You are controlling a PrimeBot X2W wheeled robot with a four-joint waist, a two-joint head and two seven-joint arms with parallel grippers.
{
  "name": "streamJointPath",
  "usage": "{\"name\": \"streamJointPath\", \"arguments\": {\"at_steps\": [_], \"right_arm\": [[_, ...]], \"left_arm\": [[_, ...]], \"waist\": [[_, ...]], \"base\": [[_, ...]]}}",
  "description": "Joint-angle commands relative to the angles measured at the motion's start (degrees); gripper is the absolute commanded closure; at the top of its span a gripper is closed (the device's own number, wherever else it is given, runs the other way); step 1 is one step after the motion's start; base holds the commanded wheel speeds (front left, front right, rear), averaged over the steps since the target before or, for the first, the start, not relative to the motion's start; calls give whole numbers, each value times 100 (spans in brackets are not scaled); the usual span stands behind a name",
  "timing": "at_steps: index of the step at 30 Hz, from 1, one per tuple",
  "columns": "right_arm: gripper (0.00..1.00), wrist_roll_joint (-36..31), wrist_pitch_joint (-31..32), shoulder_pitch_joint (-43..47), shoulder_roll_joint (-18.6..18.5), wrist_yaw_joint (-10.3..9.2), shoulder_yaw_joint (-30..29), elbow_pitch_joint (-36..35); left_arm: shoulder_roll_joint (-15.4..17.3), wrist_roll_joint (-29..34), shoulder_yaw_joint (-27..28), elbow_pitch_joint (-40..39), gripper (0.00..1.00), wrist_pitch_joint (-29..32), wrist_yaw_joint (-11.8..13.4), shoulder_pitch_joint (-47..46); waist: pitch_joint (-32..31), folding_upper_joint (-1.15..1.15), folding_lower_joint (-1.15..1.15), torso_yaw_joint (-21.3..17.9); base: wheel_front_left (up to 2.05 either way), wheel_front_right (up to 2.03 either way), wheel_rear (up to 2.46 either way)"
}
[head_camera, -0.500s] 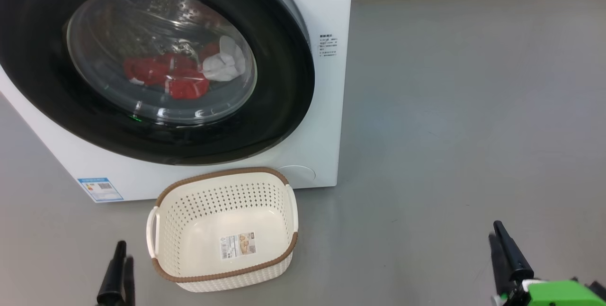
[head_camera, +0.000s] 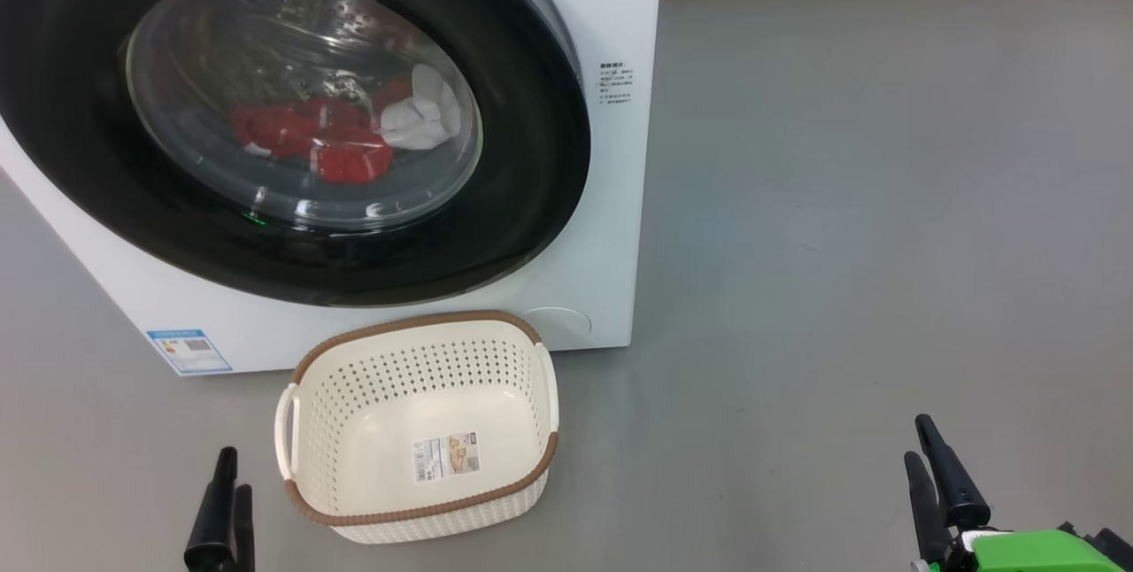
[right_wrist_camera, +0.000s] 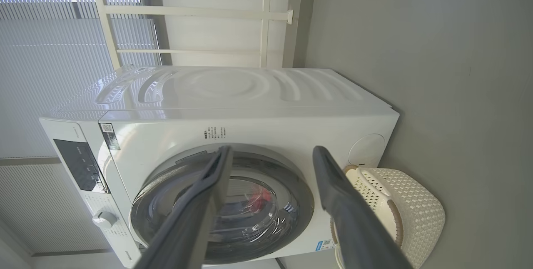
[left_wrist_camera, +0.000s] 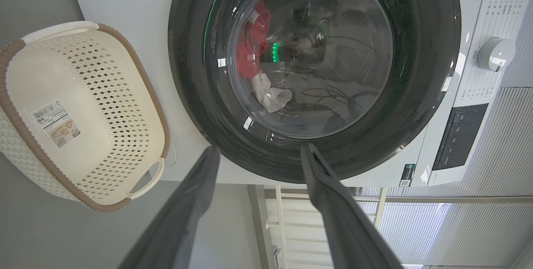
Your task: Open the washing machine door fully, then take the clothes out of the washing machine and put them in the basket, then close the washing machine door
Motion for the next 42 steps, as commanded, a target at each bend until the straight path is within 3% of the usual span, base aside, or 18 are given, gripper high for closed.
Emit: {"name": "streamJointPath", "arguments": {"at_steps": [1,42], "right_arm": [[0,-158,-62,-191,-111,1,105,-170],[0,-3096,-735,-466,-511,4,880,-251]], "left_arm": [[120,171,1,-212,0,-60,-3,-104],[145,3549,-170,-674,0,-732,-11,73]], "waist": [[4,0,-1,3],[10,0,-1,13]], "base": [[0,0,0],[0,0,0]]}}
